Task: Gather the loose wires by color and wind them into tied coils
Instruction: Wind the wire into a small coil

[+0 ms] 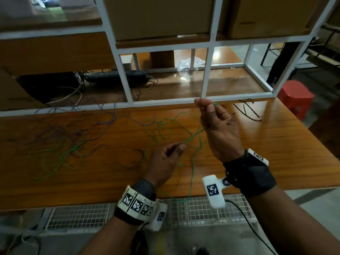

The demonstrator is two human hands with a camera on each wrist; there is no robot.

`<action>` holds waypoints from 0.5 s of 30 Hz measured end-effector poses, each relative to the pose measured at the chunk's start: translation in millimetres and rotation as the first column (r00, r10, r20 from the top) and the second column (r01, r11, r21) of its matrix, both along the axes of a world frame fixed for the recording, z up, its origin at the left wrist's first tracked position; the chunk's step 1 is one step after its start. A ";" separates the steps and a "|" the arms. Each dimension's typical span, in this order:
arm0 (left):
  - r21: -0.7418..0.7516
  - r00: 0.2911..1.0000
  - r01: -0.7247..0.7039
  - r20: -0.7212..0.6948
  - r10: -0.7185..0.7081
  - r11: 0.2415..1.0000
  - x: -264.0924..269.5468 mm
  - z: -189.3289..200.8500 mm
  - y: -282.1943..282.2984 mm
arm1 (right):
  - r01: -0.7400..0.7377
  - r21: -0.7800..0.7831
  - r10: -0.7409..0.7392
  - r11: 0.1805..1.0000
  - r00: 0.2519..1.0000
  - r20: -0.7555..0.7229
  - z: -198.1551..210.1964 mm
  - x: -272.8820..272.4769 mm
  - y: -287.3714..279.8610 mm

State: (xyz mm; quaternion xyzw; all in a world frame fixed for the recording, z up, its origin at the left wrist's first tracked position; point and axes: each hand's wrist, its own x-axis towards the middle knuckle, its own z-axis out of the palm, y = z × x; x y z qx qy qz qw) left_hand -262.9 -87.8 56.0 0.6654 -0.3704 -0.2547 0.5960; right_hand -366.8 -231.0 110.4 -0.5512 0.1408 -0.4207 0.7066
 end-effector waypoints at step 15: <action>-0.221 0.902 0.202 0.421 -0.094 0.954 54.1 100.2 8.2 | -0.603 -0.425 0.172 0.675 0.689 -0.704 -18.7 -39.9 -9.4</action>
